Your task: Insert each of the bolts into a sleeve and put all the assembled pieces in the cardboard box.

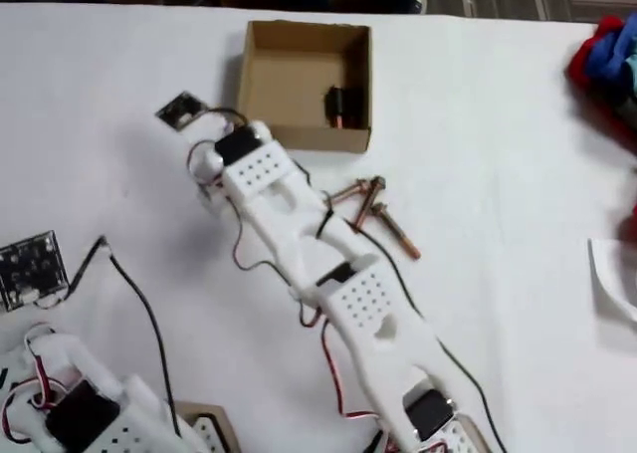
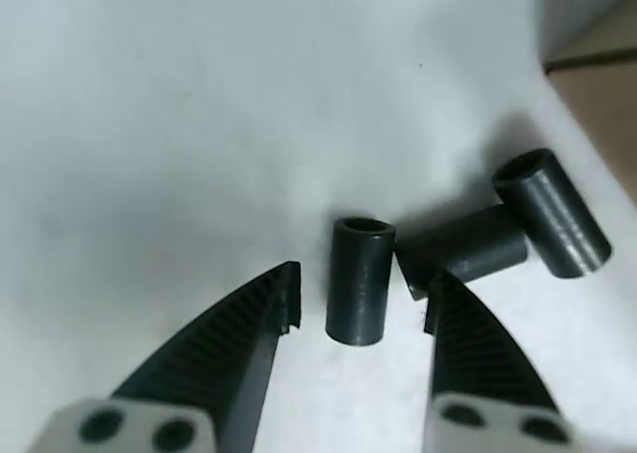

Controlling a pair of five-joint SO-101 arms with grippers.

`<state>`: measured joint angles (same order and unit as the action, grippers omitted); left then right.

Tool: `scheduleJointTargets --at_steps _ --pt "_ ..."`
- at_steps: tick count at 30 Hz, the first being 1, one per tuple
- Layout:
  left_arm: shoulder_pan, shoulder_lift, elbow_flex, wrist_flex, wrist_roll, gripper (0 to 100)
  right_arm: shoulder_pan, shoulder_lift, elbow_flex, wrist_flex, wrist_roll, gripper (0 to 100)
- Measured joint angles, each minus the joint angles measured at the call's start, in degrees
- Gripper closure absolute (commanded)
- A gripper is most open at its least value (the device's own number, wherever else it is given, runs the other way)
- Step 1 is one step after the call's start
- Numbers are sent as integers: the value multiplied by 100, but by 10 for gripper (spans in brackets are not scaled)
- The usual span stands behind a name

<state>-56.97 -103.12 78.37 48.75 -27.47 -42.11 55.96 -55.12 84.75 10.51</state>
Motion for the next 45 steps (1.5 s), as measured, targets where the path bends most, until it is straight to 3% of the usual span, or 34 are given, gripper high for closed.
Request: scheduleJointTargets --at_steps 3,9,22,42,45 --pt "0 0 0 0 -26 777 0 105 -79 0 0 816" --pt "0 0 0 0 -44 777 79 237 -176 35 -9 957" --pt "0 0 0 0 -44 777 -18 457 -105 703 0 841" --pt "0 0 0 0 -44 777 -44 466 -88 457 -9 844" --pt "0 0 0 0 -44 777 -44 475 -97 589 0 917"
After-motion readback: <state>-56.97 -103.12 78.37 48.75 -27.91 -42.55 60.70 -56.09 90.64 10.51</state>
